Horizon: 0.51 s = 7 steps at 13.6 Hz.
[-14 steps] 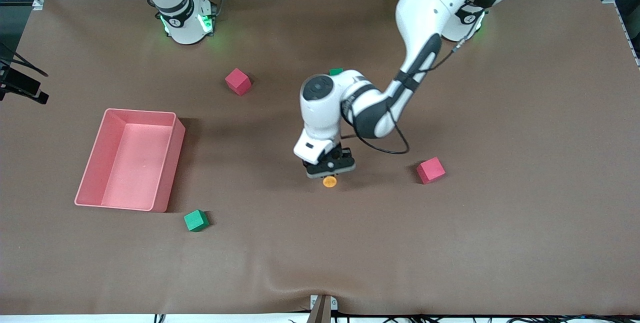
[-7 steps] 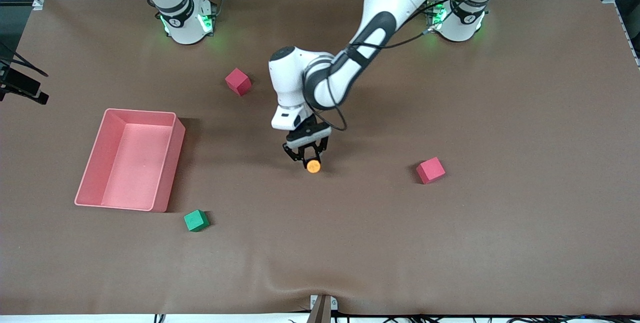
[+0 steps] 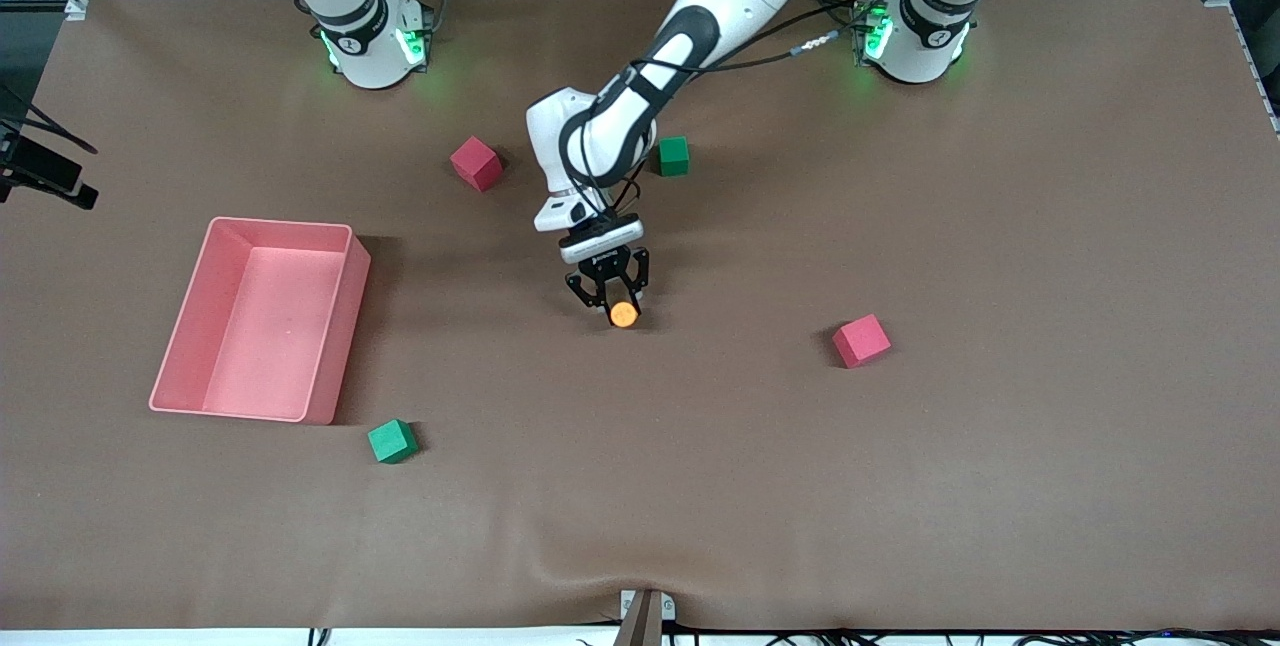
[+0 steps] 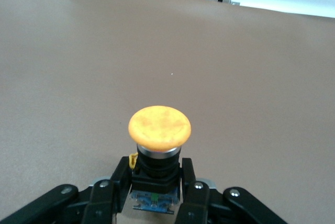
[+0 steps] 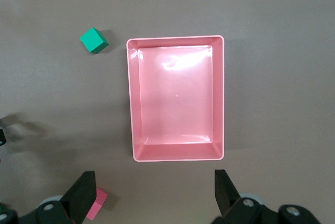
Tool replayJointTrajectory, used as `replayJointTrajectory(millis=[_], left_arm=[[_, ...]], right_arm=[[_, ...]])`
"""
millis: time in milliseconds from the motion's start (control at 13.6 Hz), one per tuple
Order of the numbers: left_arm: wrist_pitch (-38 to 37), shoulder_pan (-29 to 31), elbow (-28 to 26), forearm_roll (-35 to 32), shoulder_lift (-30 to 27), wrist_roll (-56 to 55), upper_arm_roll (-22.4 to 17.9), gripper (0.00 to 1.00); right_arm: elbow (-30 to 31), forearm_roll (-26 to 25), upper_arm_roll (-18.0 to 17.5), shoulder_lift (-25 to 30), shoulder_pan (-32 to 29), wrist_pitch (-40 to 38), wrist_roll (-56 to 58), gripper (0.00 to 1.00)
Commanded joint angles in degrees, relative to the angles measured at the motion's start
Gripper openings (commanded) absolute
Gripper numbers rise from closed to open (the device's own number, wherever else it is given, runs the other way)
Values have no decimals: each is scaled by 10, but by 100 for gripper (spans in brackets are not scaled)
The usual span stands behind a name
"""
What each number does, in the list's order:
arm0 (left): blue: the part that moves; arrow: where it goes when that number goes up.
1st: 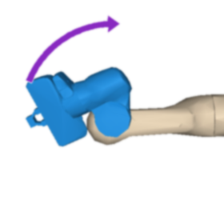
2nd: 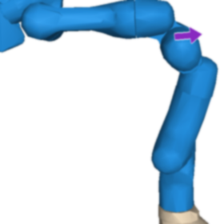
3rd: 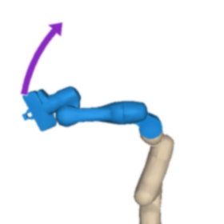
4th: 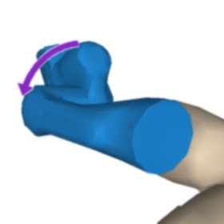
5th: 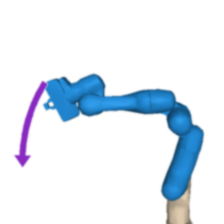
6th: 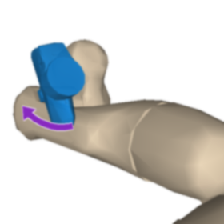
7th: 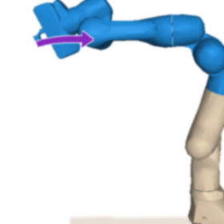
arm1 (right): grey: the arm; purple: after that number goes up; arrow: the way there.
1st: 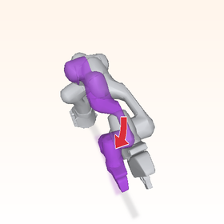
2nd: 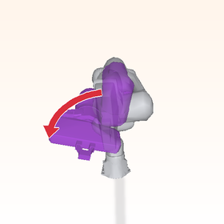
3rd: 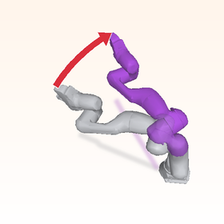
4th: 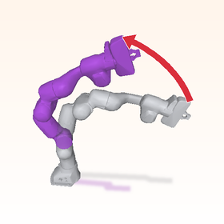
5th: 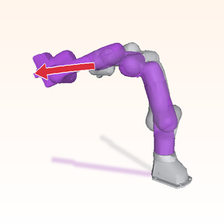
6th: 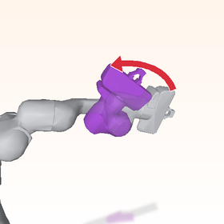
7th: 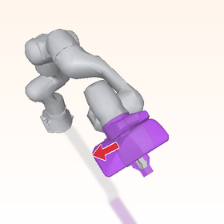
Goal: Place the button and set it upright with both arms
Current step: 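Lower the button upright onto the table with the left gripper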
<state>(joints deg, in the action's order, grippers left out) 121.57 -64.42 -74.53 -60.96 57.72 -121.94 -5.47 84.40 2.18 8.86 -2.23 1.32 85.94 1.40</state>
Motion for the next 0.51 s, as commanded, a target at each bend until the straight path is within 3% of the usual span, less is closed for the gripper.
replayJointTrajectory(millis=[0,367,441], left_arm=[[-12,-36,9,-24,17,-38,-30,0],[-36,-48,8,-52,34,-68,-26,0],[-36,-50,8,-51,39,-68,-25,6]], right_arm=[[-8,5,-2,-4,4,-9,-8,100],[-7,5,-3,-4,4,-18,-7,100],[-6,5,-3,-4,4,-18,-6,100]])
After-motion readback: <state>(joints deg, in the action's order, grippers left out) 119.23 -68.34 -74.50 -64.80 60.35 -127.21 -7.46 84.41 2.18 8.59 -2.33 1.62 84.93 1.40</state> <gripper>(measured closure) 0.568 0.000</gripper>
